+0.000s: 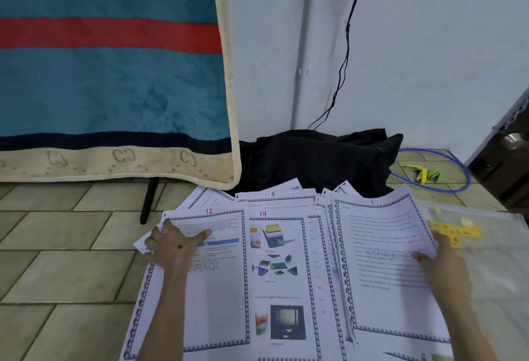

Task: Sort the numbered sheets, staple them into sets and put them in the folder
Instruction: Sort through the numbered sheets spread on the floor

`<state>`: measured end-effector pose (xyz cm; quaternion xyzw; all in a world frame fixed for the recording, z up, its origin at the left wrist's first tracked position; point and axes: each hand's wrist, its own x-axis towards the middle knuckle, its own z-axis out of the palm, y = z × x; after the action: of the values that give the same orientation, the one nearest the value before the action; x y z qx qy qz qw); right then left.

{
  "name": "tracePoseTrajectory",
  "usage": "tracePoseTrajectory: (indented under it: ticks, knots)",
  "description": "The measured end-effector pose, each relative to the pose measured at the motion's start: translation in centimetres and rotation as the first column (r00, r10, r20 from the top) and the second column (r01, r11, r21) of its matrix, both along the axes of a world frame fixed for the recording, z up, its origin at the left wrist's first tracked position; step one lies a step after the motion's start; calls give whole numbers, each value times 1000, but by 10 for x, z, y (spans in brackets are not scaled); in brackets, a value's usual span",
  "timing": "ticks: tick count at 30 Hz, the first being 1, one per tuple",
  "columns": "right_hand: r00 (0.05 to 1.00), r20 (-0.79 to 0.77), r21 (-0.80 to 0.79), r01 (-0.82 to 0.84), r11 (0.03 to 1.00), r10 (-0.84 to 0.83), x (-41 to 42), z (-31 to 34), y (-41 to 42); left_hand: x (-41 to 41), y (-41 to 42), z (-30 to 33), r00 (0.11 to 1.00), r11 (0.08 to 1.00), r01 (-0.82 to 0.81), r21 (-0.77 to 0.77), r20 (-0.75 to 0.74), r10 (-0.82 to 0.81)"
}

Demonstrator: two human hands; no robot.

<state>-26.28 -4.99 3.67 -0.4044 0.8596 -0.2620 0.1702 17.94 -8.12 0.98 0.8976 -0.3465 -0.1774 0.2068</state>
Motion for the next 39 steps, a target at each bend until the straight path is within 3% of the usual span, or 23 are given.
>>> tracePoseTrajectory:
  ticks: [8,12,14,16,19,27,31,33,35,37,39]
  knots:
    - [1000,-14,90,-25,996,27,5,3,-3,0,-3,1,1000,999,14,-42,9,-14]
    - [1000,-8,104,-22,994,23,3,4,-6,-37,-6,7,927,933,337,-122,216,-306]
    - [1000,24,101,-6,995,4,0,5,-8,-61,-5,7,846,840,527,-130,179,-503]
    - [997,72,81,1,997,-7,-6,7,-10,-76,-3,0,787,790,612,-32,116,-606]
    - [993,114,80,8,997,-17,-18,12,-9,-78,-4,-10,812,813,581,44,46,-582]
    - [994,5,51,105,993,-105,-48,27,3,-79,-5,-7,853,850,522,-69,74,-517]
    - [987,-55,118,155,981,-149,-53,21,8,-79,-4,-2,882,866,468,-177,25,-471]
    - [969,-187,154,193,969,-163,-48,16,8,-75,-3,1,889,866,447,-222,9,-457]
    - [938,-308,16,174,985,-160,-31,15,6,-72,0,4,903,854,409,-321,5,-430]
    - [983,-178,-136,12,991,-37,5,19,7,-72,4,8,926,848,331,-413,-33,-377]
    - [975,71,-117,-200,973,209,50,19,11,-75,9,15,947,874,216,-435,-124,-296]
